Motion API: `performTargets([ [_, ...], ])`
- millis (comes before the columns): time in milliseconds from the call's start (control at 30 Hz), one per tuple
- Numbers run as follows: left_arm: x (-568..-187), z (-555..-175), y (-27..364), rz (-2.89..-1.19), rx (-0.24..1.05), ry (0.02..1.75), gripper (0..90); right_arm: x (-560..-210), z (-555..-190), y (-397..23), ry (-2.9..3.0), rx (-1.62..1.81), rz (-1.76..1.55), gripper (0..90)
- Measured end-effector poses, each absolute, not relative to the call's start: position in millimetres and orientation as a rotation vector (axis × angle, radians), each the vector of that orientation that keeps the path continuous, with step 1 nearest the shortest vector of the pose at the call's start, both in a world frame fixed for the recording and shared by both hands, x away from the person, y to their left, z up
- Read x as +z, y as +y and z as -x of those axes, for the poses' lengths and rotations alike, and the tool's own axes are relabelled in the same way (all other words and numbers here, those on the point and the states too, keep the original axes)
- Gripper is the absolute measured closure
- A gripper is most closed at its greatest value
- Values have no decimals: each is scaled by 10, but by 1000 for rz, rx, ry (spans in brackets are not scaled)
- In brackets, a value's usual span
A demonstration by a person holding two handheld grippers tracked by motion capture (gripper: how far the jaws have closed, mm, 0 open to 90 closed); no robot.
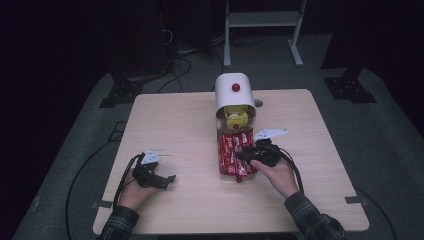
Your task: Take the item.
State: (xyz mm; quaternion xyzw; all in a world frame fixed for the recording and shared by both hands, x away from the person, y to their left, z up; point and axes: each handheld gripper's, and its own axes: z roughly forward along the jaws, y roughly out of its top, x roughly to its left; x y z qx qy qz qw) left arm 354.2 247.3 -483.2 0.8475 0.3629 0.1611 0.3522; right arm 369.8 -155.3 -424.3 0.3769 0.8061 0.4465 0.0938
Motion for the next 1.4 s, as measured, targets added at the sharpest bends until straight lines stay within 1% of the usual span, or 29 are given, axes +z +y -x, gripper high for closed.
performTargets([
  [67,-4832,-3542,2473,-2192,417,940,0,-4247,-3695,-1546,2394,1317,-1118,608],
  [133,-4832,-3542,2473,-2193,416,940,0,-4248,-3702,-1558,2398,1326,-1122,645],
  [200,-4832,-3542,2473,-2193,417,940,0,-4248,-3703,-1560,2399,1327,-1124,656],
  [267,-4832,-3542,2473,-2193,417,939,0,-4246,-3705,-1568,2400,1330,-1127,704],
  [300,-4832,-3542,2473,-2193,417,939,0,-4246,-3705,-1568,2400,1330,-1127,704],
  [367,-4832,-3542,2473,-2193,417,940,0,-4244,-3707,-1576,2401,1332,-1130,735],
  [533,-4832,-3542,2473,-2193,417,939,0,-4239,-3716,-1609,2402,1325,-1140,876],
  [900,-4832,-3542,2473,-2193,417,940,0,-4235,-3723,-1640,2408,1337,-1161,895],
  [1400,-4832,-3542,2473,-2192,416,939,0,-4120,-3670,-1741,2378,1386,-1145,895],
])
